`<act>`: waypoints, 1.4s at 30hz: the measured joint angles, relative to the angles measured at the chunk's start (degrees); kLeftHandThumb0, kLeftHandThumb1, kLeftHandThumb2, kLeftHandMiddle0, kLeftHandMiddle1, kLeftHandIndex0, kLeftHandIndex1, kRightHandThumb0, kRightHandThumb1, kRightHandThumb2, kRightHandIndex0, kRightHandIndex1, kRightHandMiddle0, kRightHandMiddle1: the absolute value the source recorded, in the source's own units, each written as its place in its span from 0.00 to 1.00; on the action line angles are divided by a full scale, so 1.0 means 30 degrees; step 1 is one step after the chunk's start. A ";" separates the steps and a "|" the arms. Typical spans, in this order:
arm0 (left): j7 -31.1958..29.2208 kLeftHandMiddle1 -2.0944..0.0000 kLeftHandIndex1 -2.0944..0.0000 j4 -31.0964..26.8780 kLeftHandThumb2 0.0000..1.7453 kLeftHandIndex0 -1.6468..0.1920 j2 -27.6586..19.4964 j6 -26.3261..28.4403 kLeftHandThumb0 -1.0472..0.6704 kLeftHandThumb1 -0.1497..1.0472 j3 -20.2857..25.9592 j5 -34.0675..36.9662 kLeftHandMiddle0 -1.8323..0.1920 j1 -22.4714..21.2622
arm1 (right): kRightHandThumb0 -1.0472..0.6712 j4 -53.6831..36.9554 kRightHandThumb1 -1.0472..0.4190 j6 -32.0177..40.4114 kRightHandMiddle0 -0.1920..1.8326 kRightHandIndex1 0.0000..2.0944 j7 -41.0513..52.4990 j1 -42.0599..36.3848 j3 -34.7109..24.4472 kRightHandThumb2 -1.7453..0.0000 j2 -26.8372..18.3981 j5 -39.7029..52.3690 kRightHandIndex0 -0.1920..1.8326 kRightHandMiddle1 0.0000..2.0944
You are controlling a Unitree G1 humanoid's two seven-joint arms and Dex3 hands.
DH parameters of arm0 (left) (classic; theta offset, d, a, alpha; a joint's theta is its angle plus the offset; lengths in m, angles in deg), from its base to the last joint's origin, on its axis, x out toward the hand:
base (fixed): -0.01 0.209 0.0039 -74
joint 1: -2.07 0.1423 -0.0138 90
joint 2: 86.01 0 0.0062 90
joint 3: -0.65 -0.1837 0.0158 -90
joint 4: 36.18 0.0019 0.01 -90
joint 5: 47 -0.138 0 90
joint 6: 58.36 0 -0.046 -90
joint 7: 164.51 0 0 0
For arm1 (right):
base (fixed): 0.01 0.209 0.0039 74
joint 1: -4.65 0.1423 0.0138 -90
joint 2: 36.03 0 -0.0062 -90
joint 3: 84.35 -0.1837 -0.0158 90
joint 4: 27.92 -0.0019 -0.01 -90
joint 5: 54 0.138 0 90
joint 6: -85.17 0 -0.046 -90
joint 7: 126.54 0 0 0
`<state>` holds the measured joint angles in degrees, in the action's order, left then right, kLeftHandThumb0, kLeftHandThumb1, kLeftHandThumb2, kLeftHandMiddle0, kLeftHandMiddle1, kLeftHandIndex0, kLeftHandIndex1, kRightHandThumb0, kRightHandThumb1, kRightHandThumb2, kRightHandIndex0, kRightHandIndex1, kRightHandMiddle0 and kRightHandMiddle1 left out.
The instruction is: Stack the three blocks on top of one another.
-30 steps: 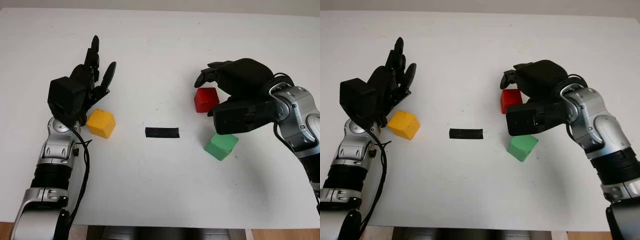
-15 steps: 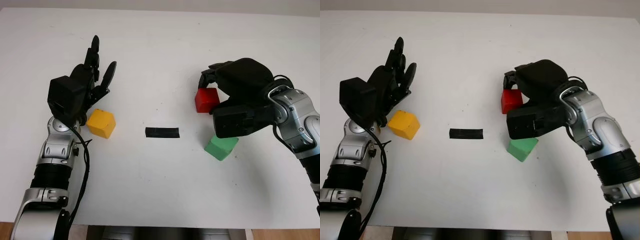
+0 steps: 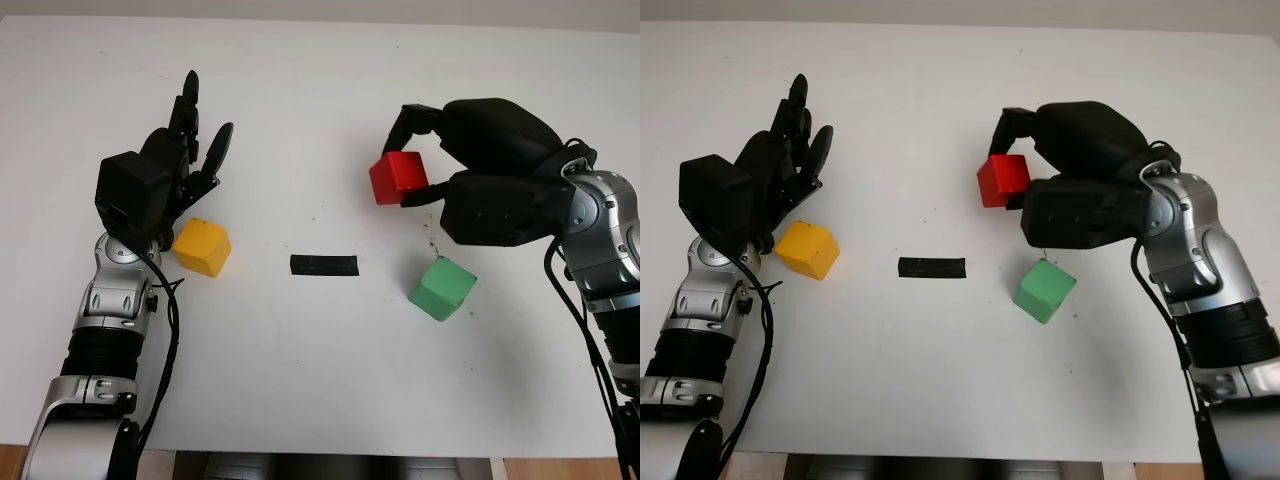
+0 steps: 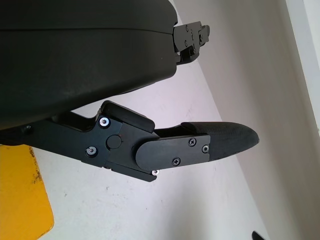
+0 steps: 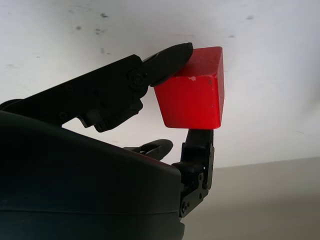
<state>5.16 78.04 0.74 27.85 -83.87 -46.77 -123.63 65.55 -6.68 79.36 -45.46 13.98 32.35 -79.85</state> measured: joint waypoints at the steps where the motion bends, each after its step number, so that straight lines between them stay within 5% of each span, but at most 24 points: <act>1: -0.0004 1.00 1.00 0.0000 0.31 1.00 0.0000 -0.0019 0.15 1.00 0.0000 0.0002 1.00 0.0000 | 0.40 -0.0235 0.07 0.0116 0.25 0.03 0.0262 0.0004 -0.0069 0.97 0.0125 0.0465 0.32 0.76; 13: -0.0206 1.00 1.00 0.0006 0.30 1.00 0.0002 -0.0227 0.16 1.00 0.0003 0.0133 1.00 0.0000 | 0.40 -0.2485 0.06 0.2250 0.23 0.02 0.3757 0.0009 0.0675 0.97 0.1089 0.2841 0.29 0.78; 22: 0.0029 1.00 1.00 -0.0311 0.30 1.00 0.0092 0.0022 0.15 1.00 0.0003 0.0168 1.00 0.0056 | 0.39 -0.1431 0.08 0.0196 0.28 0.03 0.4128 0.0121 0.2532 0.97 0.1441 0.1537 0.31 0.78; 31: 0.0076 1.00 1.00 -0.0442 0.30 1.00 0.0171 0.0092 0.16 1.00 0.0005 0.0144 1.00 0.0513 | 0.39 -0.2771 0.05 0.5625 0.23 0.02 0.4519 0.0106 0.3303 0.97 0.2474 -0.1111 0.30 0.79; 42: 0.0098 1.00 1.00 -0.0444 0.29 1.00 0.0188 0.0071 0.15 1.00 0.0016 0.0201 1.00 0.0633 | 0.39 -0.3264 0.05 0.7404 0.23 0.01 0.3949 -0.0365 0.3877 0.97 0.3366 -0.2489 0.27 0.77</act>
<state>5.45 76.71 1.30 28.06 -83.82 -46.17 -121.73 55.75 15.53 91.21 -46.55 25.61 42.45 -87.31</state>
